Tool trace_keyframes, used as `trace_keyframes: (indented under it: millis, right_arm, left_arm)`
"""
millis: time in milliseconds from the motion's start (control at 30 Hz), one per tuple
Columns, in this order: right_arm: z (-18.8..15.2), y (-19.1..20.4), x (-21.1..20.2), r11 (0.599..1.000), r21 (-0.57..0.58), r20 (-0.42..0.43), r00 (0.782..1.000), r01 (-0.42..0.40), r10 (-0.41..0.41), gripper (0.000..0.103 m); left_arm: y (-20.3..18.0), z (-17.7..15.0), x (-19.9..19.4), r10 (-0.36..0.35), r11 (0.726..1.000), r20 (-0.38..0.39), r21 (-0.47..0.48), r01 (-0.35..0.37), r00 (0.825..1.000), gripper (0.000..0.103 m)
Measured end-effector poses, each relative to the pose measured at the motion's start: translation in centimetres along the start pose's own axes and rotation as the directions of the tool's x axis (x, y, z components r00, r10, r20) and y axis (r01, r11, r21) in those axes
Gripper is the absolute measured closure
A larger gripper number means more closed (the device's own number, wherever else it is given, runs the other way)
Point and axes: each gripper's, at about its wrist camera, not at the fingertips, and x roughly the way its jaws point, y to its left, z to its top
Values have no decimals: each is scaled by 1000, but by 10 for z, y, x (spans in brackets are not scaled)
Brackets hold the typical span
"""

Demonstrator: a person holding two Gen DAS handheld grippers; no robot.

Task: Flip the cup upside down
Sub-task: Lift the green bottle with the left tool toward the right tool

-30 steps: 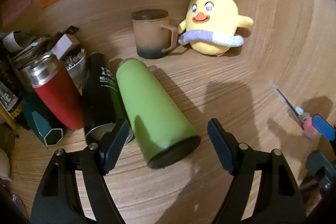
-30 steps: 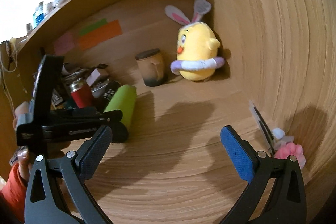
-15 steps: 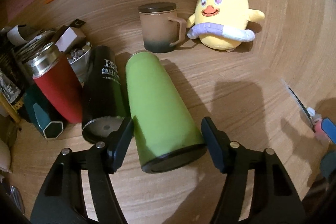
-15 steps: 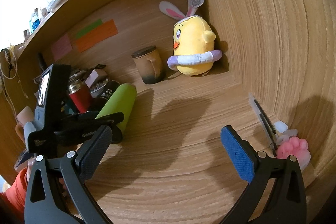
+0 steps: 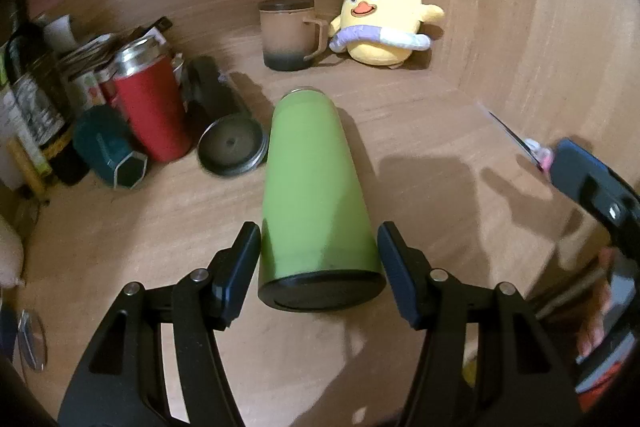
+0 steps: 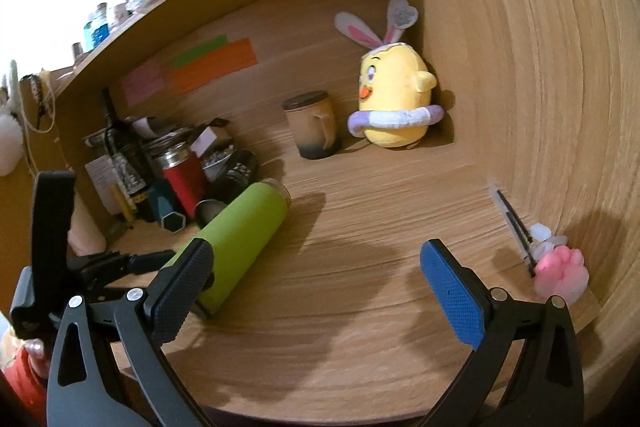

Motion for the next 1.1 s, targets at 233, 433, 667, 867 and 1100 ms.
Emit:
trace_keyframes:
  millis: [233, 433, 667, 867, 1100]
  right_arm:
    - [-12, 30, -16, 999, -46, 2, 1000, -12, 12, 0]
    - [-22, 54, -21, 997, -70, -14, 999, -35, 34, 0]
    - [-33, 95, -7, 988, -124, -46, 995, -91, 86, 0]
    - [-58, 139, 32, 983, -172, -90, 995, -55, 40, 0]
    - [-79, 153, 59, 980, -197, -109, 992, 34, -56, 0]
  left_arm:
    - [10, -34, -36, -25, 1000, 8, 4, 25, 1000, 43]
    - [22, -45, -55, -109, 994, 7, -20, 109, 994, 43]
    - [65, -53, -109, -41, 995, 160, -85, 55, 986, 43]
    - [100, -61, -119, 72, 990, 201, -130, -46, 977, 38]
    - [119, -71, -109, 97, 988, 185, -140, -72, 978, 38]
